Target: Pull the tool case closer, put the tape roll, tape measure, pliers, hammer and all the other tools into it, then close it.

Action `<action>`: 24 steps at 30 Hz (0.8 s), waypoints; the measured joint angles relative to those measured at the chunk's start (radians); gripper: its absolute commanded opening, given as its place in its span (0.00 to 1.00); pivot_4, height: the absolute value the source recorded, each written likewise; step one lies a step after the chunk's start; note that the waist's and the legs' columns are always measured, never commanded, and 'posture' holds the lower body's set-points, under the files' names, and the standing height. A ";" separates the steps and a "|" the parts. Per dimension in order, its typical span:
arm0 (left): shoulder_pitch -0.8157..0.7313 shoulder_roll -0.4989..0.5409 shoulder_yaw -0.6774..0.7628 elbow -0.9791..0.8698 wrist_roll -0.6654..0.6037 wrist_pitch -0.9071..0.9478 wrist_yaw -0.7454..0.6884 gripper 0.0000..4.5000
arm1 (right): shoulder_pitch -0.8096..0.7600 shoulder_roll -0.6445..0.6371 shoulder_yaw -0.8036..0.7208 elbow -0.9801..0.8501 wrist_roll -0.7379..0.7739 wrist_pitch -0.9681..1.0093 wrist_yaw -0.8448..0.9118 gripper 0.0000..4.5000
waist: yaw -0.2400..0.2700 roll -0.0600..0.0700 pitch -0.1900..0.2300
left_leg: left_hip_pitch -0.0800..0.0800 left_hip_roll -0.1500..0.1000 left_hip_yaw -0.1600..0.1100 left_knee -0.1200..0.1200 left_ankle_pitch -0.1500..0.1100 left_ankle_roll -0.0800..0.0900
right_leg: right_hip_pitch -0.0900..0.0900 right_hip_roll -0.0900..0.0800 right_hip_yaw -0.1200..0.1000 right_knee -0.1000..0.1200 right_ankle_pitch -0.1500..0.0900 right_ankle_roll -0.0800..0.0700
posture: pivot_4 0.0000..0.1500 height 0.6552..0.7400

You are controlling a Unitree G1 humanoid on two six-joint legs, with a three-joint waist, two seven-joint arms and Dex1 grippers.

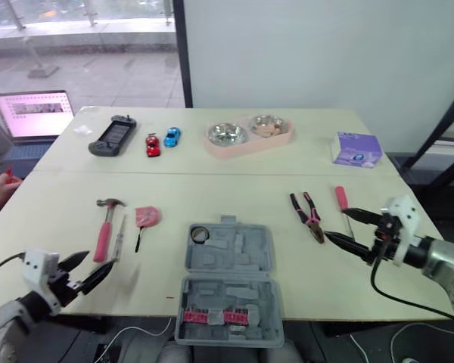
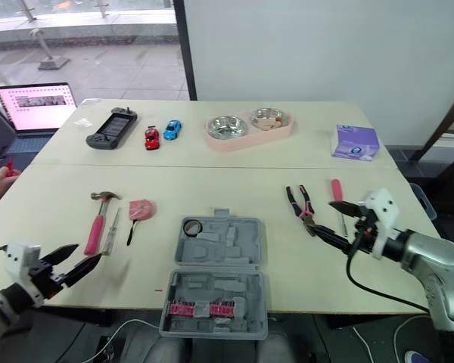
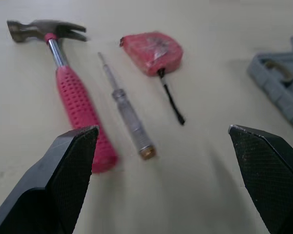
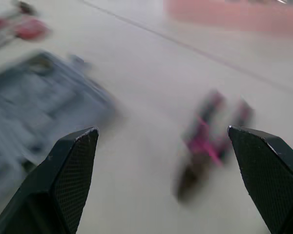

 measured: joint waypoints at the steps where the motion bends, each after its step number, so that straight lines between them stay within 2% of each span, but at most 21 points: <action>1: -0.020 -0.023 0.000 -0.020 -0.009 0.019 0.046 1.00 | -0.018 0.000 0.029 -0.017 0.007 0.022 0.000 0.99 | 0.011 0.000 0.000 | 0.000 0.000 0.000 0.001 0.000 0.000 | 0.001 0.000 0.000 -0.001 0.000 0.000 | 1.00 1.00; 4: -0.094 -0.092 -0.020 -0.074 -0.002 0.037 0.184 1.00 | -0.096 0.004 0.139 -0.062 0.023 0.072 0.017 0.99 | 0.024 0.000 0.000 | -0.001 -0.001 0.000 0.002 0.000 0.000 | 0.004 0.000 0.000 -0.004 0.001 -0.001 | 1.00 1.00; 7: -0.147 -0.131 -0.085 -0.104 0.063 0.050 0.295 1.00 | -0.163 0.022 0.218 -0.086 0.032 0.096 0.041 0.99 | 0.022 0.000 0.000 | -0.001 -0.001 0.000 0.002 0.000 0.000 | 0.005 0.000 0.000 -0.005 0.004 -0.002 | 1.00 1.00; 13: -0.208 -0.175 -0.242 -0.086 0.191 0.076 0.427 1.00 | -0.243 0.073 0.379 -0.103 0.017 0.115 0.064 0.99 | 0.018 0.000 0.000 | -0.001 -0.001 0.000 0.002 0.000 0.000 | 0.004 0.000 0.000 -0.004 0.004 -0.001 | 1.00 1.00; 24: -0.315 -0.222 -0.336 0.059 0.318 0.063 0.516 1.00 | -0.267 0.095 0.399 -0.124 0.019 0.129 0.052 0.99 | 0.022 0.000 0.000 | -0.001 -0.001 0.000 0.002 0.000 0.000 | 0.004 0.000 0.000 -0.004 0.004 -0.001 | 1.00 1.00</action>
